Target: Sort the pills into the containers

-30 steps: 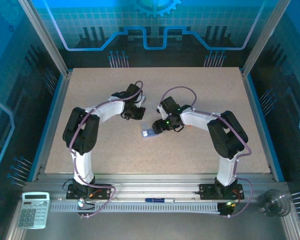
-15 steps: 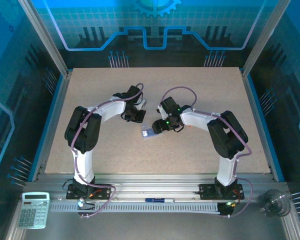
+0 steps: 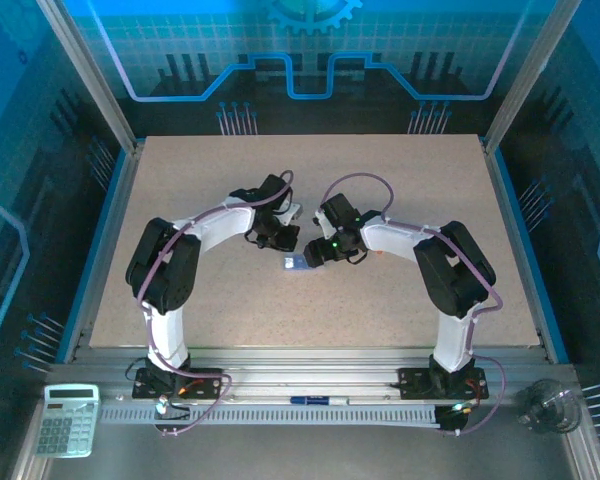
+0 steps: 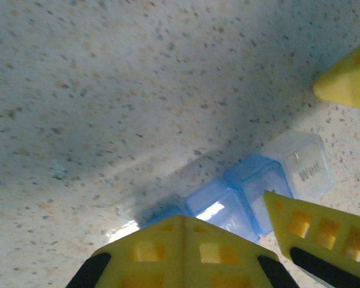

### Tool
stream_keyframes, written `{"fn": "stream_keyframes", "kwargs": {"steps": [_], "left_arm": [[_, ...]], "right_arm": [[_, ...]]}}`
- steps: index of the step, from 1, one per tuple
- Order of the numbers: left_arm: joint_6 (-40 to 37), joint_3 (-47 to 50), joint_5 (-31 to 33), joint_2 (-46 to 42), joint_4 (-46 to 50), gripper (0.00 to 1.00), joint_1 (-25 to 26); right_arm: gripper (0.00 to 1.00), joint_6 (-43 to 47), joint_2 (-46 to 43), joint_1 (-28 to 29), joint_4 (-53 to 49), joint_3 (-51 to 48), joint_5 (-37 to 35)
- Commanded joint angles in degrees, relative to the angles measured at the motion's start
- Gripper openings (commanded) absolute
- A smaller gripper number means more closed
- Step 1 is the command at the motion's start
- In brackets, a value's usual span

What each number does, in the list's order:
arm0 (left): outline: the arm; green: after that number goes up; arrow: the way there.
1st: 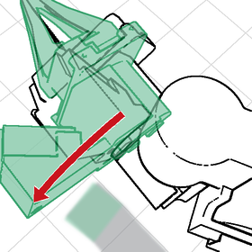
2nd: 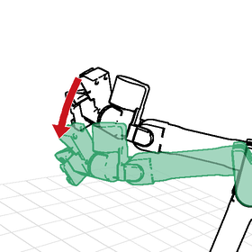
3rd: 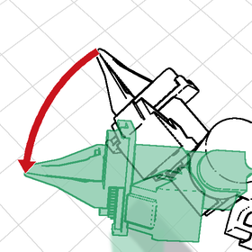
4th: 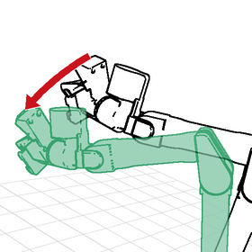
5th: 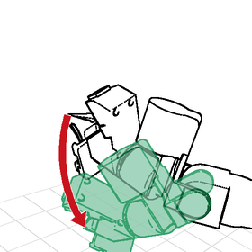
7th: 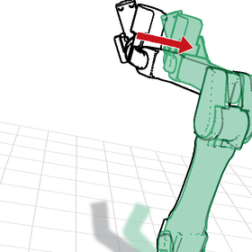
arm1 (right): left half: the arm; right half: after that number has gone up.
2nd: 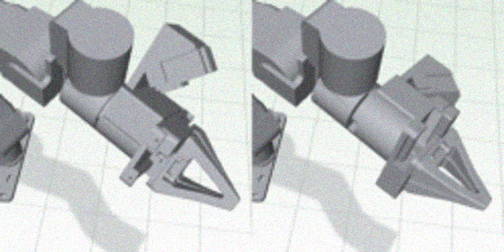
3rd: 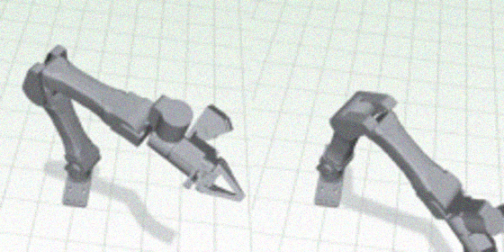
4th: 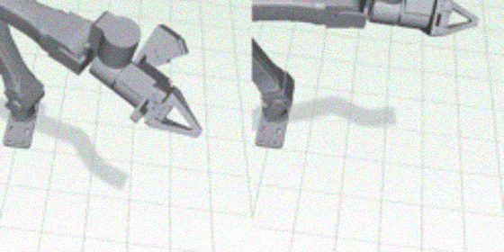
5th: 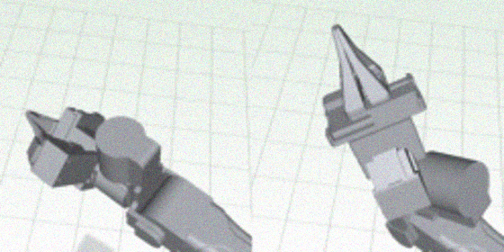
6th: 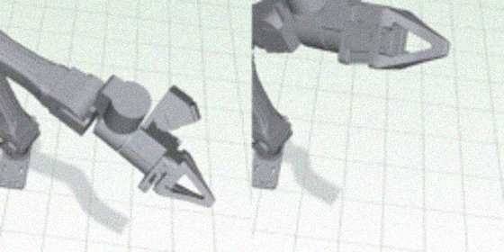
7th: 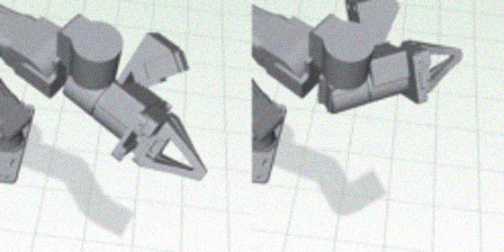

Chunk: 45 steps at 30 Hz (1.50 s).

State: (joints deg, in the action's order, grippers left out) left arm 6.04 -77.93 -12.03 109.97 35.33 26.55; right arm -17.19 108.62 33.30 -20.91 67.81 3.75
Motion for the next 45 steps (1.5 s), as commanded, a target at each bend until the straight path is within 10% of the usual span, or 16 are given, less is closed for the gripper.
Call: {"fn": "stream_keyframes", "kwargs": {"steps": [1,45], "left_arm": [[0.9,1.6,-2.5,-2.4,1.3,0.0,0.3],[2.8,8.5,-2.9,-2.8,-0.4,0.0,2.0]], "right_arm": [[0.8,-0.4,3.8,-0.4,-3.6,-2.0,-3.0],[0.79,-0.7,4.9,-0.3,-3.7,-1.9,-2.9]]}}
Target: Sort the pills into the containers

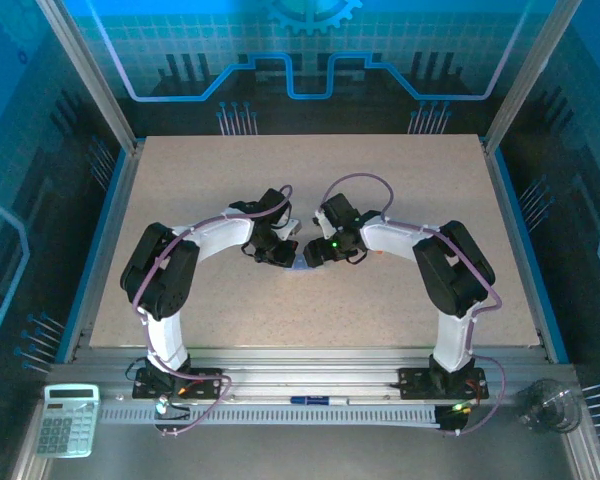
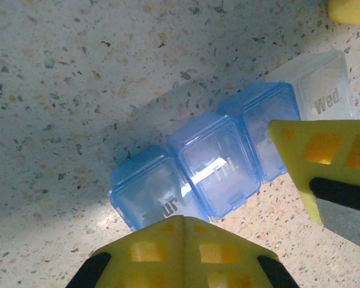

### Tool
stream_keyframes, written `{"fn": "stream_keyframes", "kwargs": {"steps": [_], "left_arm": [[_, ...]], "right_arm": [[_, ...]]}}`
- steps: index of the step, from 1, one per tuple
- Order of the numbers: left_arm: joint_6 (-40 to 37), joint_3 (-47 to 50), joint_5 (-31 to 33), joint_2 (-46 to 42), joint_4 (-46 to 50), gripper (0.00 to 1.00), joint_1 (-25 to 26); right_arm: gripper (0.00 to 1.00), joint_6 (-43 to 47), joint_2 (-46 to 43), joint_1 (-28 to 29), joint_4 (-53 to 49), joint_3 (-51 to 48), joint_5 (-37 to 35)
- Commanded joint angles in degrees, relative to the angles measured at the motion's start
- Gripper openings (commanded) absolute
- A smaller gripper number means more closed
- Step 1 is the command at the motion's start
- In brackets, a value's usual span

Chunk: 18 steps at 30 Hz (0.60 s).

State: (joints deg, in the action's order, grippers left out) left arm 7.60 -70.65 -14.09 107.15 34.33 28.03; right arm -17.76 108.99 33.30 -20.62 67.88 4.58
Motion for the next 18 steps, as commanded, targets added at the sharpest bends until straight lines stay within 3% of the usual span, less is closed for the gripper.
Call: {"fn": "stream_keyframes", "kwargs": {"steps": [1,18], "left_arm": [[1.2,1.2,-0.6,0.1,0.7,0.0,0.5],[1.8,2.1,4.2,0.4,2.3,0.0,2.2]], "right_arm": [[0.79,-0.1,4.4,-0.3,-3.9,-2.0,-3.7],[0.79,-0.3,4.8,-0.4,-4.1,-1.9,-3.8]]}}
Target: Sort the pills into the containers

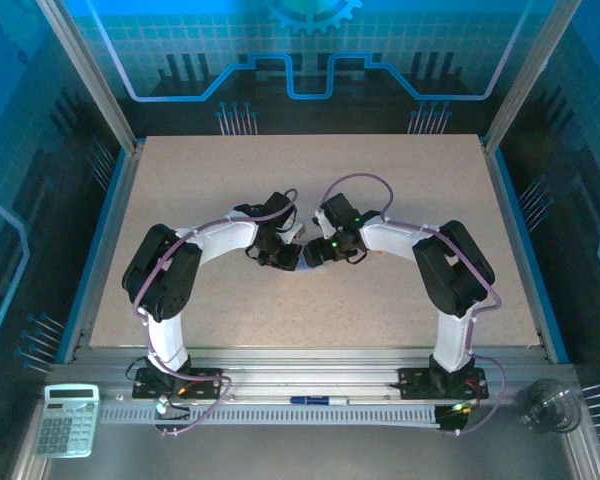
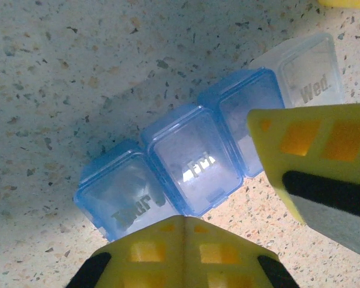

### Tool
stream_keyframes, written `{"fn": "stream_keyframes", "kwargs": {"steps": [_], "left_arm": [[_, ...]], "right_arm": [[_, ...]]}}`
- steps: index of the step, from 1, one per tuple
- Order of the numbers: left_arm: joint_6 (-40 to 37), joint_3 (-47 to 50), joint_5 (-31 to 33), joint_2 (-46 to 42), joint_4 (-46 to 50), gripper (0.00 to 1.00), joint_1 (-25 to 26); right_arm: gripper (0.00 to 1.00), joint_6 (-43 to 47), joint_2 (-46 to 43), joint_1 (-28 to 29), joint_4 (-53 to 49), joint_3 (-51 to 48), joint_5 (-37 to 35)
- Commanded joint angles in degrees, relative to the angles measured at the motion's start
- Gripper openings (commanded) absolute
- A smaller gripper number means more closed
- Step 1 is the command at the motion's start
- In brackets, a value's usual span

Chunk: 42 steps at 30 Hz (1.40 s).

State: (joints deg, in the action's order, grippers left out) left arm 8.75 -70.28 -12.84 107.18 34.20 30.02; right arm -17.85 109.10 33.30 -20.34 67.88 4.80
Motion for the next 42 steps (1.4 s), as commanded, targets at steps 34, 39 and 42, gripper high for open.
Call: {"fn": "stream_keyframes", "kwargs": {"steps": [34,39,42], "left_arm": [[2.5,5.1,7.7,-1.9,-0.4,0.0,1.1],[2.5,5.2,9.3,-1.6,-0.4,0.0,2.1],[2.3,5.2,10.5,-1.5,-0.2,0.0,2.7]], "right_arm": [[0.78,-0.2,4.8,-0.4,-4.3,-2.0,-3.9],[0.78,-0.3,5.0,-0.4,-4.3,-2.0,-3.9],[0.78,-0.3,5.0,-0.5,-4.3,-1.9,-3.9]]}}
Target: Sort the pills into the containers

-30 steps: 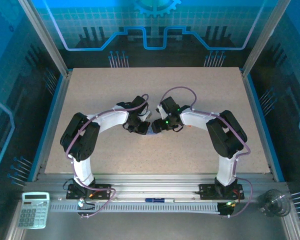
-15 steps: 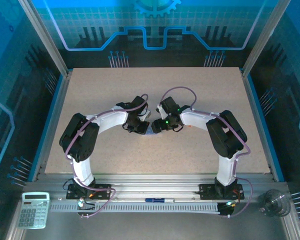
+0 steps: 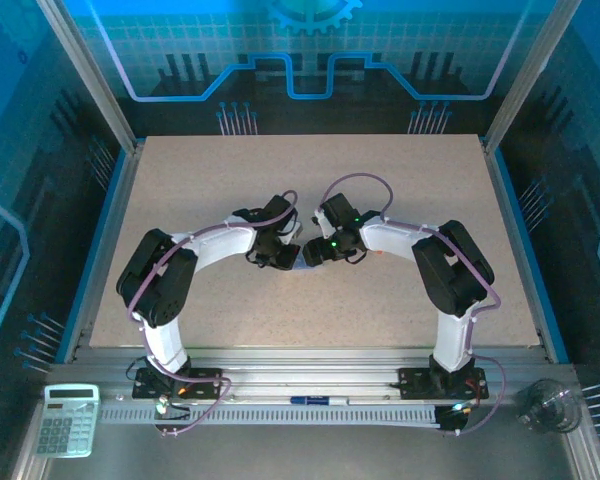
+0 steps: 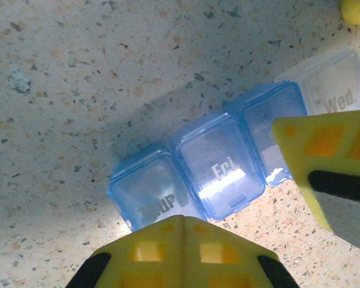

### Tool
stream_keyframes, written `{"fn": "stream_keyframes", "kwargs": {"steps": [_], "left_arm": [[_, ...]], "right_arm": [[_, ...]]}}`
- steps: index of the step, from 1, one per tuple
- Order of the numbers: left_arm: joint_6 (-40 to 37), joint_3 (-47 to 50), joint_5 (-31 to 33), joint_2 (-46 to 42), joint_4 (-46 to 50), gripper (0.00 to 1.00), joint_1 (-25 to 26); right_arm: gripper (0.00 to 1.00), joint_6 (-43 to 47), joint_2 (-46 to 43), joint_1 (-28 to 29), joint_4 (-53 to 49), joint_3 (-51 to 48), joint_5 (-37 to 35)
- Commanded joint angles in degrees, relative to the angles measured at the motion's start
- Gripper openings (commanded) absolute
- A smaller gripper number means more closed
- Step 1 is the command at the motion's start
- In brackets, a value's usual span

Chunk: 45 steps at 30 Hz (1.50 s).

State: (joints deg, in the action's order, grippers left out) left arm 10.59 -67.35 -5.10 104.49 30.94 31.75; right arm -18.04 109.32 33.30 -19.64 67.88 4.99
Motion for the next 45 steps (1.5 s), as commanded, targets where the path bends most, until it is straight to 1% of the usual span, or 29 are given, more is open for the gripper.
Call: {"fn": "stream_keyframes", "kwargs": {"steps": [1,12,22,29,35,38,45], "left_arm": [[0.4,2.2,3.1,1.2,3.2,0.0,1.1],[0.7,3.4,7.1,0.7,3.4,0.0,1.7],[1.2,4.7,8.3,1.0,2.8,0.0,1.8],[3.2,6.1,9.7,2.3,2.2,0.0,2.4],[6.6,9.7,9.3,4.8,-1.7,0.0,2.9],[7.0,10.2,9.1,5.7,-2.4,0.0,2.9],[6.2,8.1,8.7,3.2,-1.8,0.0,2.9]], "right_arm": [[0.78,-0.1,4.8,-0.4,-5.0,-2.0,-4.1],[0.78,-0.1,4.8,-0.5,-4.9,-2.1,-4.1],[0.78,-0.3,5.0,-0.5,-4.7,-2.3,-4.0],[0.78,-0.7,5.3,-0.5,-4.6,-2.5,-3.7],[0.78,-1.1,5.5,-0.6,-4.2,-2.7,-3.2],[0.78,-1.1,5.6,-0.5,-4.4,-2.5,-3.3],[0.78,-0.9,5.3,-0.6,-5.0,-2.0,-3.3]]}}
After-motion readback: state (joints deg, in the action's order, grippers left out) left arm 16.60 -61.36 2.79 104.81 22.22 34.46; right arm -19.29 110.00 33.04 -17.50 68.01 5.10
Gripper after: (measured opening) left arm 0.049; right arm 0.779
